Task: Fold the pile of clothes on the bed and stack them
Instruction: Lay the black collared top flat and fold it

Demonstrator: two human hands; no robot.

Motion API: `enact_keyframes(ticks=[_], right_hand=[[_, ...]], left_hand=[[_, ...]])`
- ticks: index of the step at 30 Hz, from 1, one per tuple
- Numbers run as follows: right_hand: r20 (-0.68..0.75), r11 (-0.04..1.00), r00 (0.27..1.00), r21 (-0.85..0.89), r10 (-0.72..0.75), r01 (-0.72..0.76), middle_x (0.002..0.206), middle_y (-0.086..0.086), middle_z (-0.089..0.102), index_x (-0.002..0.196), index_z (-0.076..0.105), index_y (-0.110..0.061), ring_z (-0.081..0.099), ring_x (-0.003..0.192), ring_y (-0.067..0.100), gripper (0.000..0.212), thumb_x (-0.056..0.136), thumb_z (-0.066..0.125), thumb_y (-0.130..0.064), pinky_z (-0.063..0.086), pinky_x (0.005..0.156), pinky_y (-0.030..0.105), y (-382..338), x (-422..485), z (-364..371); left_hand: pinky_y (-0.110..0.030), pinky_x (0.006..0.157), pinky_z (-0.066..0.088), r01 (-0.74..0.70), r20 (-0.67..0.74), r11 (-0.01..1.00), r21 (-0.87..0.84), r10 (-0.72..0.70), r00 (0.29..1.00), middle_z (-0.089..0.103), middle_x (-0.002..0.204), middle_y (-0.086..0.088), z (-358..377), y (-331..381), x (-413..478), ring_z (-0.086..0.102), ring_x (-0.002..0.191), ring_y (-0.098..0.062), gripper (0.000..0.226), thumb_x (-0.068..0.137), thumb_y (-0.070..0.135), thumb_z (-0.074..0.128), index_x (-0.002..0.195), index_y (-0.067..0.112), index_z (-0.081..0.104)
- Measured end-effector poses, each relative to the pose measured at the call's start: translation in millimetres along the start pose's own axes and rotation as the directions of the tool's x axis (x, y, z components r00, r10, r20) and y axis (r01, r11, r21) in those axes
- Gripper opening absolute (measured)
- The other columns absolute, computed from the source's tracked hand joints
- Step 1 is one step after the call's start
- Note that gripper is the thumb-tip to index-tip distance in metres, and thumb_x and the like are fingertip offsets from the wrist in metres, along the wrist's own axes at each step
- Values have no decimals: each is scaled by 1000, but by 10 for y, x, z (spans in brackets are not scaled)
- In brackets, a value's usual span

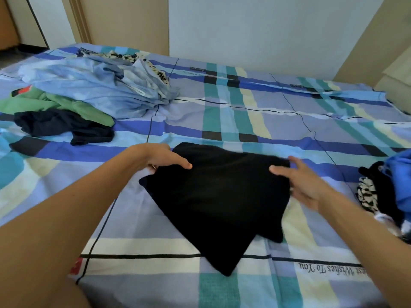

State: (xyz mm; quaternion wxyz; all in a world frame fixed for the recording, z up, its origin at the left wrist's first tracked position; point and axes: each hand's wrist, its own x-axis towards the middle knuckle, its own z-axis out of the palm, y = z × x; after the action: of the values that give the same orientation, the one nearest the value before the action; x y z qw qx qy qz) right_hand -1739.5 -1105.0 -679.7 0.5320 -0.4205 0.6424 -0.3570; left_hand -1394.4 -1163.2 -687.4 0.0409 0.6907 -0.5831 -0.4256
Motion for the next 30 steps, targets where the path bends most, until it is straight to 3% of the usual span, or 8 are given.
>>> enact_keyframes(ticks=[3, 10, 14, 18, 20, 24, 27, 30], right_hand=[[79, 999, 997, -42, 17, -14, 158, -3, 38, 155, 18, -46, 45, 138, 27, 136, 42, 92, -53, 35, 116, 53, 302, -89, 30], [163, 992, 984, 113, -66, 47, 155, -20, 37, 152, 13, -55, 45, 138, 14, 103, 76, 81, -36, 39, 116, 47, 604, -233, 185], [-16, 963, 984, 204, -180, 179, 138, -12, 57, 155, 22, -47, 63, 115, 9, 92, 87, 72, -7, 56, 86, 27, 437, -224, 160], [-198, 889, 945, 333, -259, 314, 126, -9, 65, 154, 28, -45, 73, 99, 11, 81, 92, 66, -9, 59, 66, 25, 49, -144, -96], [-191, 891, 946, 331, -261, 312, 128, -7, 65, 155, 24, -43, 72, 102, 13, 81, 93, 65, -10, 59, 70, 26, 16, -114, -191], [13, 992, 999, 120, -43, 41, 149, -1, 49, 158, 13, -39, 60, 121, 23, 98, 85, 77, -24, 51, 95, 41, 341, -190, -178], [117, 997, 992, -75, 44, -36, 151, -4, 48, 155, 17, -46, 53, 131, 23, 131, 48, 92, -59, 43, 110, 49, 492, -266, -183], [137, 995, 991, -96, -12, 25, 150, -2, 50, 157, 8, -43, 54, 131, 19, 112, 75, 84, -36, 43, 110, 40, 537, -287, -176]], left_hand=[[-36, 100, 49, 11, -11, 993, -115, -13, 1000, 57, 135, -5, 31, -34, -2, 59, 116, -25, 89, 70, 58, 81, 141, 15, 47], [-33, 92, 47, -56, -86, 993, -103, 47, 995, 58, 117, -3, 33, 29, -268, 59, 105, -22, 37, 89, 43, 70, 112, 20, 51], [-25, 65, 54, -89, -113, 931, -354, 52, 992, 76, 92, -6, 45, 173, -477, 71, 75, -18, 19, 95, 31, 64, 97, 12, 62], [-18, 43, 53, -96, -99, 761, -642, 41, 994, 72, 60, 1, 37, 284, -656, 67, 48, -9, 20, 98, 28, 59, 88, 13, 67], [-18, 42, 52, -48, -33, 737, -674, 34, 999, 71, 63, 0, 95, 265, -682, 66, 50, -10, 20, 98, 28, 58, 95, 12, 69], [-25, 48, 51, 63, 2, 858, -510, -72, 997, 69, 59, 1, 273, 118, -554, 65, 53, -11, 22, 101, 27, 56, 106, 7, 65], [-28, 59, 48, 57, -38, 902, -428, -81, 996, 66, 78, -3, 311, 116, -491, 62, 71, -16, 25, 102, 32, 54, 110, 9, 60], [-28, 70, 52, 41, -1, 893, -448, -46, 999, 71, 96, -5, 290, 116, -505, 67, 88, -18, 40, 98, 44, 57, 116, 9, 63]])
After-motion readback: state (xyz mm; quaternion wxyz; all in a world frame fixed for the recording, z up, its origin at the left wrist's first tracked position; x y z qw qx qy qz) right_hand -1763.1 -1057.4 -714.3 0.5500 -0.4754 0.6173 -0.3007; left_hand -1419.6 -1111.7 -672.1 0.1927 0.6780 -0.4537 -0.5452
